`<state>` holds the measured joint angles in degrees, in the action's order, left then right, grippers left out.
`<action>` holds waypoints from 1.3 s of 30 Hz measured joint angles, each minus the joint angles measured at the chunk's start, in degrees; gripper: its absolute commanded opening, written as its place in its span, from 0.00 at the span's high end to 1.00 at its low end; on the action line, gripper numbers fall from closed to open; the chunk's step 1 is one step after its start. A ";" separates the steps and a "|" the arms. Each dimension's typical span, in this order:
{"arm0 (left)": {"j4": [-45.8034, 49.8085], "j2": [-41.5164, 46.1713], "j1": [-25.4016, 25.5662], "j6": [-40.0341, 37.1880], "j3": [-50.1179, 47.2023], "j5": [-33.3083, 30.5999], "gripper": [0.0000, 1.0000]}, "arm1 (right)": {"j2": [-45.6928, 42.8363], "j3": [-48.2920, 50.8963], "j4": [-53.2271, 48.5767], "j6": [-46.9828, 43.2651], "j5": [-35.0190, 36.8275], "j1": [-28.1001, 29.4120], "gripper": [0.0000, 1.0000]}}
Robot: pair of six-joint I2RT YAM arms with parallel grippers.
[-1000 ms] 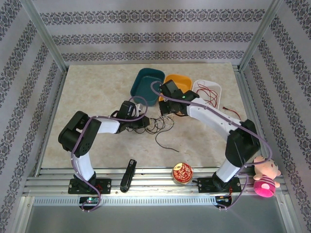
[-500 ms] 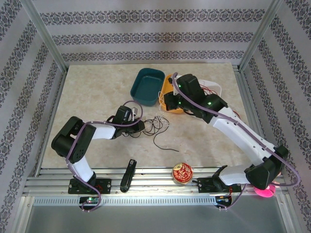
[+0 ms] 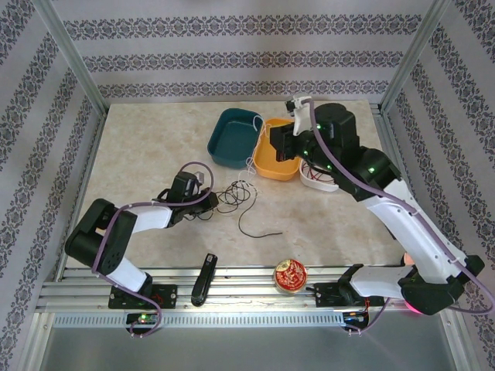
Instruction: Untangle the cables
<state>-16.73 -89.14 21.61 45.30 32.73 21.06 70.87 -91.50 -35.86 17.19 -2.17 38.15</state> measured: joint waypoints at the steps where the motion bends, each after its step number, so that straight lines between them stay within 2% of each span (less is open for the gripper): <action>1: 0.44 0.66 -0.35 0.00 -0.31 -0.48 1.00 | -0.50 -0.66 -0.13 -0.50 0.24 0.00 1.00; 6: 1.84 3.41 -2.08 0.04 -2.16 -2.43 1.00 | -3.17 -2.78 -0.66 -2.38 1.55 0.00 1.00; 13: 4.13 6.93 -4.59 0.20 -4.37 -4.48 1.00 | -6.34 -5.18 -0.94 -5.73 7.34 -0.04 1.00; 26: 6.84 12.39 -6.05 0.20 -5.97 -6.60 1.00 | -6.08 -7.41 -1.53 -9.07 14.82 -0.50 1.00; 33: 7.30 14.56 -6.36 -0.07 -6.16 -6.62 1.00 | -2.86 -8.31 -0.98 -8.74 14.64 -4.83 1.00; 39: 7.32 15.98 -6.36 -0.28 -6.27 -6.29 1.00 | 2.69 -8.24 -0.20 -4.83 8.26 -10.75 1.00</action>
<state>-9.41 -73.17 15.25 45.01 26.46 14.76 73.56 -99.74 -36.05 12.36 6.09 27.40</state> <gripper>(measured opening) 0.061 0.041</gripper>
